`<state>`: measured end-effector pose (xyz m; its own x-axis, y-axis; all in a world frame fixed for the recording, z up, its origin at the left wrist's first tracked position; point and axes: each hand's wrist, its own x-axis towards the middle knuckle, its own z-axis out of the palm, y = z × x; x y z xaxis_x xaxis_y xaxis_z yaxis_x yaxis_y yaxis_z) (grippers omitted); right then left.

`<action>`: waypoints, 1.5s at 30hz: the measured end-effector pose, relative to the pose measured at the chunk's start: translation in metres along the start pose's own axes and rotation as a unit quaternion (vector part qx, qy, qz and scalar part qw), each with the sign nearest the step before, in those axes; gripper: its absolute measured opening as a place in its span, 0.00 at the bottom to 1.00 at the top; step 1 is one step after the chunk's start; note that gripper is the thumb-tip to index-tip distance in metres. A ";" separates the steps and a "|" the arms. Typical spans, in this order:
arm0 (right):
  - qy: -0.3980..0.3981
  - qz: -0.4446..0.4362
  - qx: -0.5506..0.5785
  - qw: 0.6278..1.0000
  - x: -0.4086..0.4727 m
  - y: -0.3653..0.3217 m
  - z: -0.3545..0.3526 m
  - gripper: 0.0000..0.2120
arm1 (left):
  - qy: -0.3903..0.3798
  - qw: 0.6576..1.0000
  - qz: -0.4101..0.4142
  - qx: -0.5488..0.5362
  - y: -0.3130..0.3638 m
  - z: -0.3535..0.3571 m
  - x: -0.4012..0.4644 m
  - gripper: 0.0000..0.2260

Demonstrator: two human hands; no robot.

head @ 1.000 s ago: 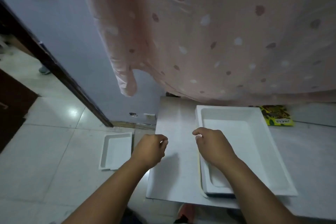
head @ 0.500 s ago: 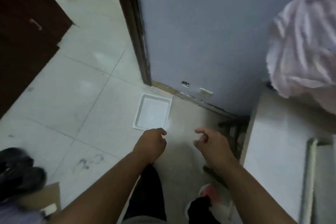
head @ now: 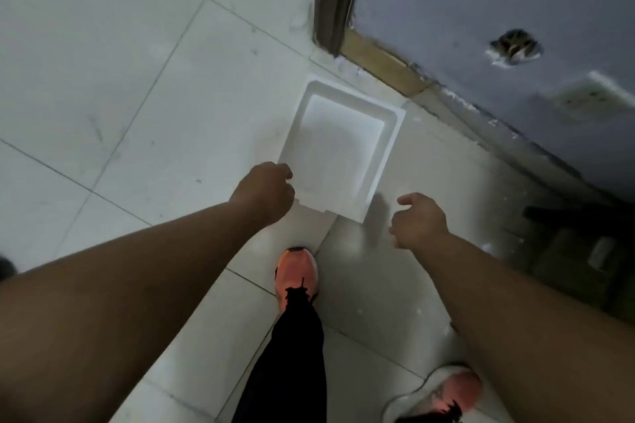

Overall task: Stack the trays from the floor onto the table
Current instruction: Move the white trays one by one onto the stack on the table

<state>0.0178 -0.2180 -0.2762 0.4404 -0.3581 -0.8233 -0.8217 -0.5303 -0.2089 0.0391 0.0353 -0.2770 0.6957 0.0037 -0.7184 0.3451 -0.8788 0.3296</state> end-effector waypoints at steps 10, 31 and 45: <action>0.110 -0.049 0.007 0.993 0.135 0.037 0.101 0.15 | 0.111 0.987 -0.082 0.076 -0.073 0.091 0.125 0.11; 0.176 -0.125 0.181 0.960 -0.026 -0.034 -0.037 0.06 | 0.141 0.982 -0.082 -0.096 -0.002 -0.051 -0.017 0.05; 0.196 -0.306 0.338 0.868 -0.368 -0.027 -0.257 0.12 | 0.239 0.954 0.023 -0.179 0.149 -0.243 -0.314 0.07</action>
<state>-0.0291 -0.2696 0.1679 0.8496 -0.4723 -0.2348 -0.3574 -0.1881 -0.9148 0.0256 0.0192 0.1470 0.8940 0.2613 -0.3640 0.4401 -0.6649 0.6035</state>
